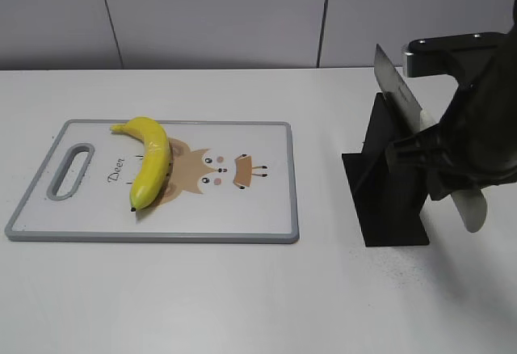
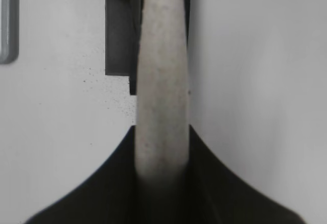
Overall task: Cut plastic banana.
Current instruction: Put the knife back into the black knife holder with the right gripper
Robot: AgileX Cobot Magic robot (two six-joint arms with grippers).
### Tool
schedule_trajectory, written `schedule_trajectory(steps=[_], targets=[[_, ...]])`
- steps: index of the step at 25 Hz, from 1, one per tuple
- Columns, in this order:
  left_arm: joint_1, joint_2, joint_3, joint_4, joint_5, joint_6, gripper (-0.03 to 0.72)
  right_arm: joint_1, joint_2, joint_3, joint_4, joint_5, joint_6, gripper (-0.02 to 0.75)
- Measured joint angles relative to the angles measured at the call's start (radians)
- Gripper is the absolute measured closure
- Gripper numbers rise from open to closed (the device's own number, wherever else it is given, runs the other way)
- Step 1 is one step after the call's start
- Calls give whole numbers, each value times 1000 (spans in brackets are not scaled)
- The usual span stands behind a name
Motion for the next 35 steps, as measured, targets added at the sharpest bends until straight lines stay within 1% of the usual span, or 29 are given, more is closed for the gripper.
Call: schedule_trajectory(steps=[10, 22, 23, 24, 26, 28, 30, 32, 35], targets=[[0, 0, 0, 0, 0, 0, 104, 0, 74, 0, -18, -36, 4, 558], [0, 0, 0, 0, 0, 0, 104, 0, 78, 0, -21, -65, 28, 554], [0, 0, 0, 0, 0, 0, 104, 0, 78, 0, -22, -72, 28, 533], [0, 0, 0, 0, 0, 0, 104, 0, 78, 0, -26, -80, 28, 490], [0, 0, 0, 0, 0, 0, 104, 0, 78, 0, -30, -90, 28, 378], [0, 0, 0, 0, 0, 0, 104, 0, 78, 0, -33, -94, 28, 248], [0, 0, 0, 0, 0, 0, 104, 0, 78, 0, -37, -94, 28, 160], [0, 0, 0, 0, 0, 0, 104, 0, 78, 0, -37, -94, 28, 118], [0, 0, 0, 0, 0, 0, 104, 0, 74, 0, -37, -94, 28, 104]])
